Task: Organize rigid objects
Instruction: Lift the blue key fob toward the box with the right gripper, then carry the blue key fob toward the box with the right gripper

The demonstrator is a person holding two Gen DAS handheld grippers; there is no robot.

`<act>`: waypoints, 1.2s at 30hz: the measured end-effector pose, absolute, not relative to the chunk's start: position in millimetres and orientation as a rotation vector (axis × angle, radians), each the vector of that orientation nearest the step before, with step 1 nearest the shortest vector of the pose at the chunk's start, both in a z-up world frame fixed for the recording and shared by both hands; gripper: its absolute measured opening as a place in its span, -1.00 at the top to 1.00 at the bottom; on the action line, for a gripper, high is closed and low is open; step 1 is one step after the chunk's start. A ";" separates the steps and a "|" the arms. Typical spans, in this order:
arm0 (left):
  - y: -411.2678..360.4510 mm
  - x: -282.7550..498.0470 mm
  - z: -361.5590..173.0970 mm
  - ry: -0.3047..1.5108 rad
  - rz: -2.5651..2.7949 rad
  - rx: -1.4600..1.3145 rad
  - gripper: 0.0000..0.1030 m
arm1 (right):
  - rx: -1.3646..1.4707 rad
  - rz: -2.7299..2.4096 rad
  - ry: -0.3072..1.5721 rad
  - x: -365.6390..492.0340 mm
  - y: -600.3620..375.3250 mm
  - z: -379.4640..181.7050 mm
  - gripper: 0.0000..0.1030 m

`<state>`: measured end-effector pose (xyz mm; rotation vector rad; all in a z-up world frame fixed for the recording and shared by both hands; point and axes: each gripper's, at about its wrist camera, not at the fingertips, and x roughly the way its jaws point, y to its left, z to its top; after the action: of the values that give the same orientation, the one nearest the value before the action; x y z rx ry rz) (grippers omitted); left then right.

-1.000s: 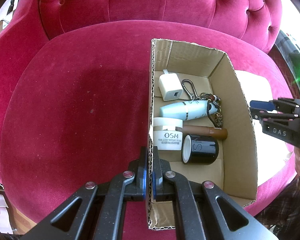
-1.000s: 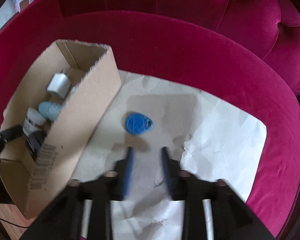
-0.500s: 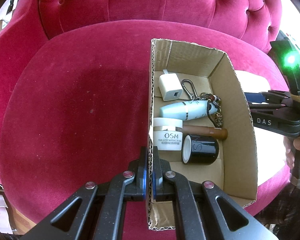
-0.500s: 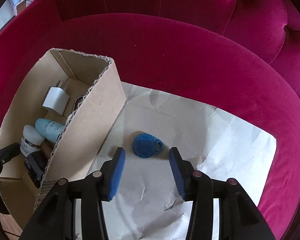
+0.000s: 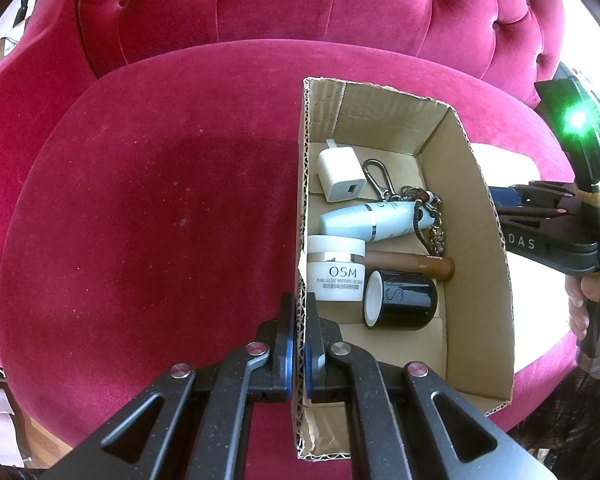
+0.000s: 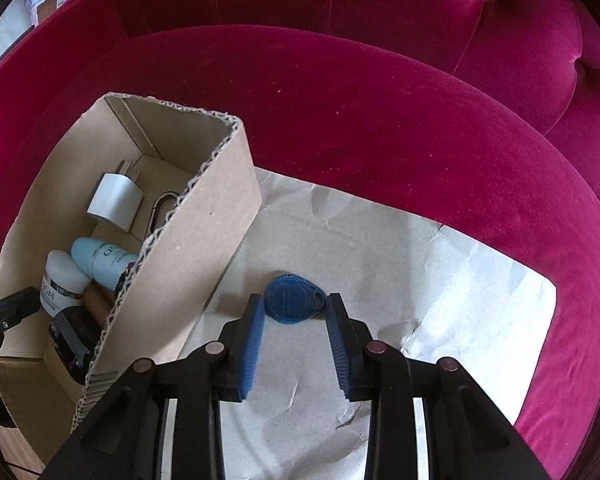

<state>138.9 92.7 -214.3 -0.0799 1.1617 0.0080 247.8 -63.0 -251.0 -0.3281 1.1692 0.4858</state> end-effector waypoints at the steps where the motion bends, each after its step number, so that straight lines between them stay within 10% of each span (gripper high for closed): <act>1: 92.7 138.9 -214.3 1.162 0.008 -0.080 0.94 | -0.333 0.485 1.170 246.5 -63.6 -249.9 1.00; 12: 93.0 139.0 -214.6 1.162 0.008 -0.080 0.94 | -0.280 0.502 1.156 249.2 -72.3 -244.0 0.99; 16: 93.0 139.1 -214.7 1.162 0.006 -0.079 0.94 | -0.264 0.516 1.156 256.1 -73.5 -243.4 0.14; 36: 88.6 140.7 -211.2 1.164 0.013 -0.069 0.94 | -0.414 0.817 1.007 282.7 -85.8 -245.2 -0.07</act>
<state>140.7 88.6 -211.2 -0.0695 1.1644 0.0127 282.7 -85.8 -245.2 -0.4136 1.0072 0.8174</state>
